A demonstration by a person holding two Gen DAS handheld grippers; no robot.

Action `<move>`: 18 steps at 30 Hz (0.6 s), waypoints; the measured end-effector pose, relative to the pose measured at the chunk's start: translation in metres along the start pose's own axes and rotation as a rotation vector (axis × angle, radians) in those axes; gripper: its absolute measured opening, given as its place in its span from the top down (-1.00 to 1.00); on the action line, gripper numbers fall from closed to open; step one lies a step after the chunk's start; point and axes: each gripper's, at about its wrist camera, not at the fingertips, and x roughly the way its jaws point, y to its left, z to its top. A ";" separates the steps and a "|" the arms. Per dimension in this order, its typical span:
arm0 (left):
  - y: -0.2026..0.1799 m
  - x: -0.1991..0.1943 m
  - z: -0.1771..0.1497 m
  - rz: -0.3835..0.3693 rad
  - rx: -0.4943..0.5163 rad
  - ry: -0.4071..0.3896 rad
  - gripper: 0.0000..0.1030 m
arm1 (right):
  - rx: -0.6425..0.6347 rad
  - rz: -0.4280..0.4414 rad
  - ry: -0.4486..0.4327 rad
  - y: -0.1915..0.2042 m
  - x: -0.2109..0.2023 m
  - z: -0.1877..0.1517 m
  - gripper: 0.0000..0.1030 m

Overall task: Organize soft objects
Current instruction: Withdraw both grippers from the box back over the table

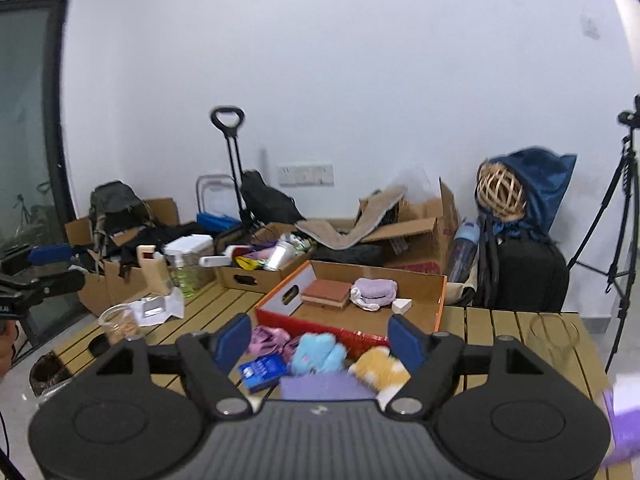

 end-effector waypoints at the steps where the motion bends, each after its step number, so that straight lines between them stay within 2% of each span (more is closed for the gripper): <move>1: -0.004 -0.016 -0.013 0.006 -0.005 -0.015 -0.95 | -0.009 -0.014 -0.019 0.007 -0.015 -0.015 -0.52; 2: -0.006 -0.030 -0.025 0.017 -0.011 -0.026 -0.98 | -0.022 -0.029 -0.036 0.014 -0.028 -0.028 -0.57; 4: -0.019 -0.057 -0.057 0.103 0.015 -0.065 -1.00 | -0.045 -0.074 -0.078 0.030 -0.055 -0.063 -0.72; 5: -0.026 -0.066 -0.072 0.137 0.029 -0.067 -1.00 | -0.056 -0.105 -0.095 0.039 -0.067 -0.081 -0.73; 7: -0.038 -0.081 -0.101 0.174 0.028 -0.016 -1.00 | -0.050 -0.169 -0.129 0.056 -0.086 -0.115 -0.75; 9: -0.045 -0.089 -0.118 0.173 0.007 0.030 -1.00 | -0.041 -0.217 -0.130 0.073 -0.099 -0.143 -0.76; 12: -0.052 -0.092 -0.127 0.124 0.035 0.071 -1.00 | -0.012 -0.176 -0.098 0.086 -0.105 -0.171 -0.76; 14: -0.053 -0.090 -0.127 0.124 0.047 0.067 -1.00 | -0.074 -0.135 -0.055 0.093 -0.101 -0.176 -0.76; 15: -0.052 -0.087 -0.127 0.118 0.037 0.067 -1.00 | -0.100 -0.146 -0.049 0.096 -0.098 -0.176 -0.76; 18: -0.049 -0.074 -0.134 0.117 0.012 0.098 -1.00 | -0.069 -0.164 -0.055 0.094 -0.089 -0.176 -0.76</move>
